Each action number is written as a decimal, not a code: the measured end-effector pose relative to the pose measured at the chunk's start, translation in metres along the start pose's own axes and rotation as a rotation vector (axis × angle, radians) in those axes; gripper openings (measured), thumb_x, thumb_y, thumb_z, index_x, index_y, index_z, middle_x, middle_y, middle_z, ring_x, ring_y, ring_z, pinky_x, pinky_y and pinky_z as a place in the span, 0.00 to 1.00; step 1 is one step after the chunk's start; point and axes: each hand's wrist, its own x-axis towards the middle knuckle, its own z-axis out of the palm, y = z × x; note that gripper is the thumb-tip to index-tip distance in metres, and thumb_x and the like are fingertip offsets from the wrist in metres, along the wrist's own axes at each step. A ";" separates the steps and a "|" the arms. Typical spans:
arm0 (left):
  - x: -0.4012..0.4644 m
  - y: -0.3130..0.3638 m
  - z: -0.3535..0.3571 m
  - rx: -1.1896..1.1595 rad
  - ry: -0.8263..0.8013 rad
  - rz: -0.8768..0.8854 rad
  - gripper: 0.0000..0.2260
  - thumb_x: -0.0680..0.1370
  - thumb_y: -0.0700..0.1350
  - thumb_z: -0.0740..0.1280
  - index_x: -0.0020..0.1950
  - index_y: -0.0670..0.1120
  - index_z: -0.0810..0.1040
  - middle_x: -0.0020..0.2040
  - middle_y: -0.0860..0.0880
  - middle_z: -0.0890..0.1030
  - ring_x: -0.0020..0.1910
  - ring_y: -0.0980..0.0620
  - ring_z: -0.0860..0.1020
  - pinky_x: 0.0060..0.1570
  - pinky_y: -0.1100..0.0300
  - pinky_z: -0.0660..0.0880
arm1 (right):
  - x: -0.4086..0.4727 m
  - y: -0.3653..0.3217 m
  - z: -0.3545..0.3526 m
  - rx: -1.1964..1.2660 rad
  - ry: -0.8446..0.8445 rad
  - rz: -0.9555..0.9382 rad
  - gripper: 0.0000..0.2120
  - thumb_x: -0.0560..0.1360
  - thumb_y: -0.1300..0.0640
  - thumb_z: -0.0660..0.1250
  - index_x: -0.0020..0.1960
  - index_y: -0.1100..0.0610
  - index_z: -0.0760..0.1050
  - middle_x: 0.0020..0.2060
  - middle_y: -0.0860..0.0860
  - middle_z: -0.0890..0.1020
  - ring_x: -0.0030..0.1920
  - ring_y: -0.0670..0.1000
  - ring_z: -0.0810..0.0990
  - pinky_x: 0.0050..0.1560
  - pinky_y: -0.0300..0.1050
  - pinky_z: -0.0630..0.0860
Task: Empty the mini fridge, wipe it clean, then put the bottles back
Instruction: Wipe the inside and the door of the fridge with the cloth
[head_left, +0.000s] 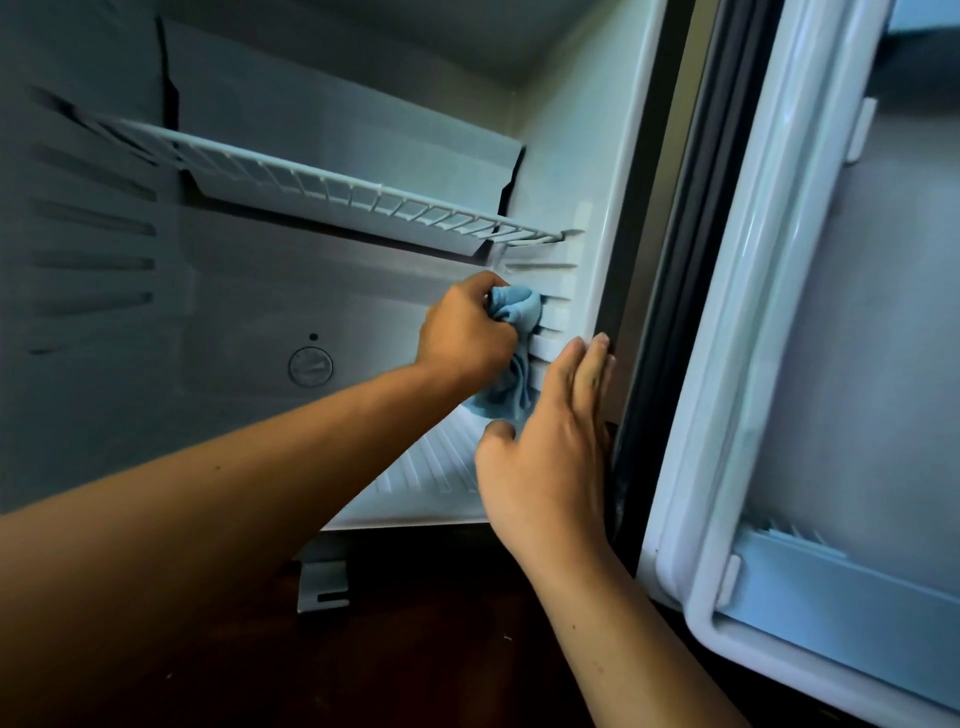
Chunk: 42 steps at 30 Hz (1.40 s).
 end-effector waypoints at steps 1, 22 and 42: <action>0.004 -0.003 0.000 0.007 0.005 -0.013 0.14 0.71 0.34 0.65 0.49 0.51 0.78 0.44 0.48 0.81 0.49 0.44 0.80 0.49 0.50 0.79 | 0.001 0.001 0.001 -0.004 0.017 -0.009 0.42 0.76 0.58 0.61 0.79 0.56 0.36 0.76 0.48 0.30 0.76 0.46 0.31 0.77 0.44 0.38; -0.020 0.014 -0.001 -0.071 -0.004 0.065 0.12 0.71 0.35 0.68 0.43 0.53 0.78 0.40 0.54 0.82 0.44 0.50 0.81 0.45 0.54 0.80 | 0.008 -0.002 -0.003 0.053 -0.005 0.027 0.40 0.76 0.60 0.60 0.79 0.57 0.39 0.77 0.50 0.32 0.77 0.49 0.34 0.77 0.52 0.52; 0.037 -0.018 0.012 0.014 -0.009 -0.195 0.15 0.73 0.35 0.60 0.53 0.51 0.76 0.50 0.45 0.81 0.52 0.41 0.79 0.54 0.49 0.79 | 0.005 -0.004 -0.003 -0.027 -0.057 -0.005 0.42 0.73 0.63 0.60 0.80 0.55 0.40 0.75 0.50 0.28 0.75 0.48 0.29 0.77 0.50 0.47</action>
